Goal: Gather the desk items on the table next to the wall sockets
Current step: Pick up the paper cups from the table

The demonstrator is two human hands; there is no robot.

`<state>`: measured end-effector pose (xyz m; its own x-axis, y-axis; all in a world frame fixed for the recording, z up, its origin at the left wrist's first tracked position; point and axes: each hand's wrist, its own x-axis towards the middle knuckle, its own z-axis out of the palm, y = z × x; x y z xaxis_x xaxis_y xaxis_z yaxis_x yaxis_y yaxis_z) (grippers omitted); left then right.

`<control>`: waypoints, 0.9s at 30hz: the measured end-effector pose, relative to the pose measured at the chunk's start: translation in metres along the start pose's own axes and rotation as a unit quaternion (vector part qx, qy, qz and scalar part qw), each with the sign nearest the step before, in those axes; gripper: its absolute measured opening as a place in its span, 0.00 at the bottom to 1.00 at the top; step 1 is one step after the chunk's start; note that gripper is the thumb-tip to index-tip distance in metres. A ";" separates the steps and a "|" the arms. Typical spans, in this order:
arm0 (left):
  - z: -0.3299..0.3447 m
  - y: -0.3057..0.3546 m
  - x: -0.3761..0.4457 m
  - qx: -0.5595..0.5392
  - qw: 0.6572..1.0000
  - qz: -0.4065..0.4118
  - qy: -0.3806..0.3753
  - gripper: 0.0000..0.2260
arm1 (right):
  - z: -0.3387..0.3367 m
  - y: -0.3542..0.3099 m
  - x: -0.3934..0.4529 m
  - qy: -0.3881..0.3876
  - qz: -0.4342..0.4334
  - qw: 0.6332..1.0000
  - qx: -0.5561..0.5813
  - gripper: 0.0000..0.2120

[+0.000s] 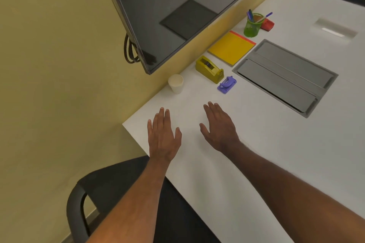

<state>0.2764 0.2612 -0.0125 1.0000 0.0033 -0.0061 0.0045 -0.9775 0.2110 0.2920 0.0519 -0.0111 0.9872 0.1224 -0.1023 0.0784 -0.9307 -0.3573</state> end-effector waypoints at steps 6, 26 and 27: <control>0.022 -0.019 0.051 -0.020 1.000 -0.008 0.001 0.32 | 0.011 -0.007 0.073 0.010 -0.001 1.000 0.003 0.33; 0.069 -0.019 0.210 -0.391 0.896 -0.196 -0.072 0.45 | 0.056 -0.008 0.231 -0.079 0.047 0.962 0.259 0.40; 0.069 -0.017 0.216 -0.406 0.887 -0.204 -0.078 0.46 | 0.058 -0.011 0.235 -0.082 0.051 0.956 0.276 0.40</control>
<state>0.4916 0.2639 -0.0850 0.9014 0.2315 -0.3659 0.4321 -0.4270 0.7943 0.5148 0.1105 -0.0847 0.9474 0.1346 -0.2904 -0.1473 -0.6224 -0.7687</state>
